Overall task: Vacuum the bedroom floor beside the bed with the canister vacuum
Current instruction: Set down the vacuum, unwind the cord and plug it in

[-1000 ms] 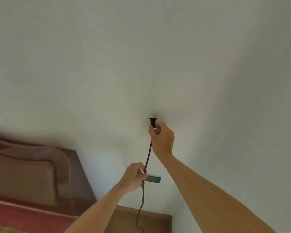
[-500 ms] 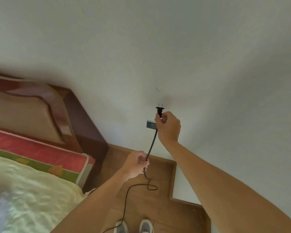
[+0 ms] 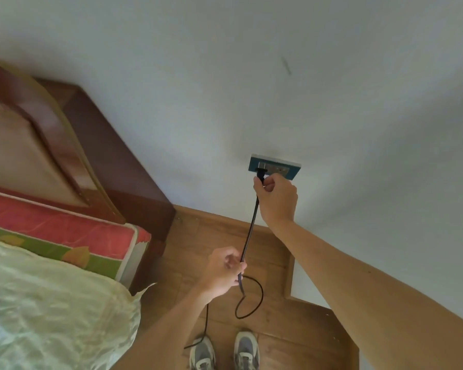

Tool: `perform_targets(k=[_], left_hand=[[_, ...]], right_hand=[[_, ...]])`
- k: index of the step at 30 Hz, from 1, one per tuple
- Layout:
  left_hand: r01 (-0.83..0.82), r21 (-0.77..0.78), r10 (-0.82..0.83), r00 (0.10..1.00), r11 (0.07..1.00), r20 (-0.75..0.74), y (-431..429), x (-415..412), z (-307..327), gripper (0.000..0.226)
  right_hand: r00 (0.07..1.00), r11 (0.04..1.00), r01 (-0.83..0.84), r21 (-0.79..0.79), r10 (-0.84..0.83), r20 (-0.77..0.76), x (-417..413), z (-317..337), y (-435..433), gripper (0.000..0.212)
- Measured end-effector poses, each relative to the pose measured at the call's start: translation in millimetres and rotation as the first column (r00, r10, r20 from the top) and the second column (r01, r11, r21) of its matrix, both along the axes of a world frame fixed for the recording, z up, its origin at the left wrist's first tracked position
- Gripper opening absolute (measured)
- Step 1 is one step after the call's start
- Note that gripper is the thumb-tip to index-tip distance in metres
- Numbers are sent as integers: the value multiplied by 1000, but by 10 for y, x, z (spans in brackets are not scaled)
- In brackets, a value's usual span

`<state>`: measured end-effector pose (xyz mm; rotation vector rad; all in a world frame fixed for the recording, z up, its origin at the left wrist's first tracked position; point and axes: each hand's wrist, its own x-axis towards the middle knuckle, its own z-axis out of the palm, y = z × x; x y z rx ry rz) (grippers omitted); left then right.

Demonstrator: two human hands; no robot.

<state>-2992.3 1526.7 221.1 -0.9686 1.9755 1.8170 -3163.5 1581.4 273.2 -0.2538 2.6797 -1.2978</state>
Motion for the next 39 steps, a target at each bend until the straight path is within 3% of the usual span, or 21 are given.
perform_targets(k=[10,31,39], left_hand=[[27,-9,-28,996,1000,-81,-18,-31,-363,10],[61,39,-54,984,997,-170,-38,-117,-368,4],[77,36,-70,982,996,-177,-62,-64,-367,4]], right_hand=[[995,995,98,-12,-99,-33,-91,-459,-88,27],[982,988,118,-95,-130,-136,-92,-365,-100,24],[978,980,178,-90,-186,-97,-66,-424,-94,26]])
